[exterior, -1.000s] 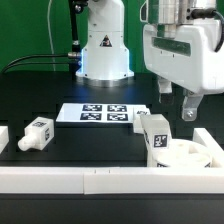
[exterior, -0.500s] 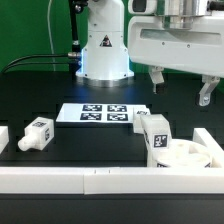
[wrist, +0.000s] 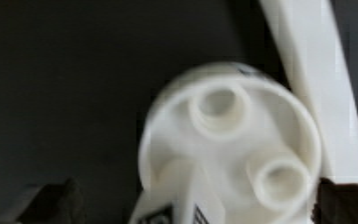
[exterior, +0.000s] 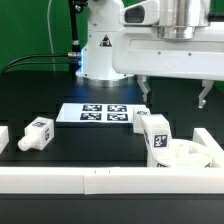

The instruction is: Assemble stool

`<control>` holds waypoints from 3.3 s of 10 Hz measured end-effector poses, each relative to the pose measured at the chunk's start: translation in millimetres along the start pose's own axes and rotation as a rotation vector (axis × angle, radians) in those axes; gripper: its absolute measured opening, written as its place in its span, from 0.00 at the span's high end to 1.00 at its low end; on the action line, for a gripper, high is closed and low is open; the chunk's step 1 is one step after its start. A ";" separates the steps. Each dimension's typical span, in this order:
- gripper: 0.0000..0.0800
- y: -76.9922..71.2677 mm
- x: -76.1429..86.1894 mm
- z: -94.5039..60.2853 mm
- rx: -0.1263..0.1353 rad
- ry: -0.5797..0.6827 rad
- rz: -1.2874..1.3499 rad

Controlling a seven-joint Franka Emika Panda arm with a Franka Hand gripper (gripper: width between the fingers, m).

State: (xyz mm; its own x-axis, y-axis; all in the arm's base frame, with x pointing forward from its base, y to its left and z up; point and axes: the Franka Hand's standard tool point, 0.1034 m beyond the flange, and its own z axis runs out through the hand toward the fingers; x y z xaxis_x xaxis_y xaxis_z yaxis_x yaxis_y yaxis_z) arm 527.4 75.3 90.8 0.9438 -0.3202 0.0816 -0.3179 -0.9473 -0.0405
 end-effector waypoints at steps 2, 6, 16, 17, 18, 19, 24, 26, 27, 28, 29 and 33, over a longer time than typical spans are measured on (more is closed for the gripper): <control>0.19 10.2 -15.0 4.7 -0.001 0.010 -0.090; 0.19 29.3 -17.8 9.9 0.006 -0.020 -0.204; 0.19 37.7 -75.7 40.8 -0.063 -0.507 -0.345; 0.19 39.9 -80.9 41.4 -0.075 -0.582 -0.334; 0.19 40.3 -80.6 41.7 -0.084 -0.644 -0.328; 0.19 40.3 -79.3 42.9 -0.089 -0.677 -0.325; 0.19 54.4 -81.2 40.1 -0.152 -0.960 -0.193; 0.19 55.3 -81.0 40.2 -0.152 -0.960 -0.190; 0.19 55.8 -82.6 41.4 -0.150 -0.964 -0.171; 0.19 58.0 -86.1 44.6 -0.159 -0.970 -0.158; 0.19 57.3 -88.7 47.0 -0.163 -0.975 -0.157; 0.19 59.8 -87.3 47.1 -0.168 -0.973 -0.128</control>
Offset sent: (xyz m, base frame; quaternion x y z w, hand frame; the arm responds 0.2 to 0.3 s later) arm 0.0000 0.0000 0.0000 0.0000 0.0000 -0.1938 0.9810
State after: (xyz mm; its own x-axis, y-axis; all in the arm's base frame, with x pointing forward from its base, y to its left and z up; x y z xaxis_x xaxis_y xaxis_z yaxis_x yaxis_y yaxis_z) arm 430.2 47.2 34.4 0.6109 -0.1368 -0.7798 -0.1458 -0.9875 0.0590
